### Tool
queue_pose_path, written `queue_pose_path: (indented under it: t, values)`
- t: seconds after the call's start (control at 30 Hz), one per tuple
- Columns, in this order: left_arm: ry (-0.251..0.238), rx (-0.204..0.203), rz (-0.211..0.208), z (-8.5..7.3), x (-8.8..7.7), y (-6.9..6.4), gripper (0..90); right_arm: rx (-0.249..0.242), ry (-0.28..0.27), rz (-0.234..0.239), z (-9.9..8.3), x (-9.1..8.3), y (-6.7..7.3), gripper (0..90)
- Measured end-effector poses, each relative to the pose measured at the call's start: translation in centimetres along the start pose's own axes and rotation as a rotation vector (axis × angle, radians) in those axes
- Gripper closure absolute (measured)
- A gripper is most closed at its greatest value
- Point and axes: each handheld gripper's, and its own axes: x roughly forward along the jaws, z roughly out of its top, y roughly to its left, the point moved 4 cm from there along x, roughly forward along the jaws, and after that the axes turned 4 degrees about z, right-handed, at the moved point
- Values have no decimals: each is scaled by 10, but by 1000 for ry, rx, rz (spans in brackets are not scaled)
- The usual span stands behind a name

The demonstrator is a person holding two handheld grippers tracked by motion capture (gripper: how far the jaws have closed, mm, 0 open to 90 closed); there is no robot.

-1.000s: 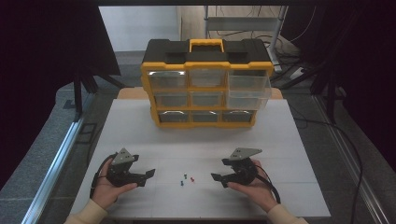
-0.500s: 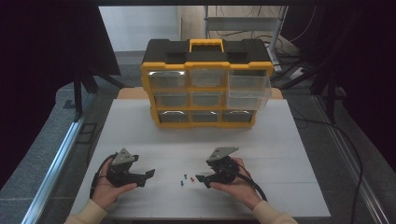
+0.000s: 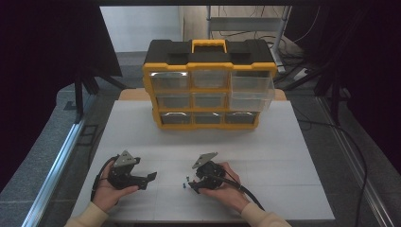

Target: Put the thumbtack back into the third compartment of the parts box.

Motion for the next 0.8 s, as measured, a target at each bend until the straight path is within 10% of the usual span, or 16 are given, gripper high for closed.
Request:
queue_pose_path:
  t: [0.4, 0.8]
  values:
    - [12, -3, 4, -1, 1, 1, 111, -18, 61, 7, 0, 2, 5, 826]
    - [12, -4, 5, -2, 0, 2, 110, -28, 8, 28, 4, -11, 4, 840]
